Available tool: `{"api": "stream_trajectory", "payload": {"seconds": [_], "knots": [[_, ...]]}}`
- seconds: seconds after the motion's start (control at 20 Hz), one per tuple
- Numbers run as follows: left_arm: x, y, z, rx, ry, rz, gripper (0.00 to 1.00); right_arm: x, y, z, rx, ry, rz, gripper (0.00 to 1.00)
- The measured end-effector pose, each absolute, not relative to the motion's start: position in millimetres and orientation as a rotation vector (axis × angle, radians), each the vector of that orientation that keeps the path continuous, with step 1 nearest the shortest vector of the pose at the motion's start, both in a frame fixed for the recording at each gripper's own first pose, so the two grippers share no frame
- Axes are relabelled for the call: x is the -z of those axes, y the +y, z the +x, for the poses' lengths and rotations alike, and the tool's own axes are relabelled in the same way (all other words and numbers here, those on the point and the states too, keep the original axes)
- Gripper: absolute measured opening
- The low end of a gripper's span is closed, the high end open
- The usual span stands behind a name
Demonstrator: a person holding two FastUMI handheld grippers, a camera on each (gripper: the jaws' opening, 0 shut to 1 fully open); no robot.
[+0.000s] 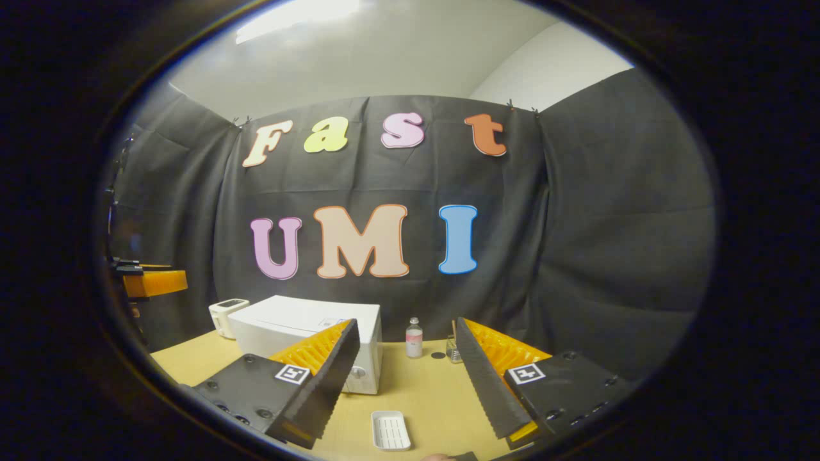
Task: Open the microwave oven with the left hand, put the food in, and close the microwave oven.
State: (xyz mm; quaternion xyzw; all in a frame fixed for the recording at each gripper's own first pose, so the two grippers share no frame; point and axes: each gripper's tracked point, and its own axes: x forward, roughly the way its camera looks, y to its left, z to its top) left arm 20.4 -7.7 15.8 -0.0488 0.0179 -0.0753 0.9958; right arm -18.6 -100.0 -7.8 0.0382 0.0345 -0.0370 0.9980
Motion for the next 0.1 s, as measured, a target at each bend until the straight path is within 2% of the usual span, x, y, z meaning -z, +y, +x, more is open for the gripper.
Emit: {"api": "stream_trajectory", "payload": {"seconds": [0.1], "knots": [[-12.9, -9.2, 18.0, 0.161, 0.042, -0.100, 0.95, 7.4, -99.4, -21.7, 0.077, 0.072, 0.074, 0.96]]}}
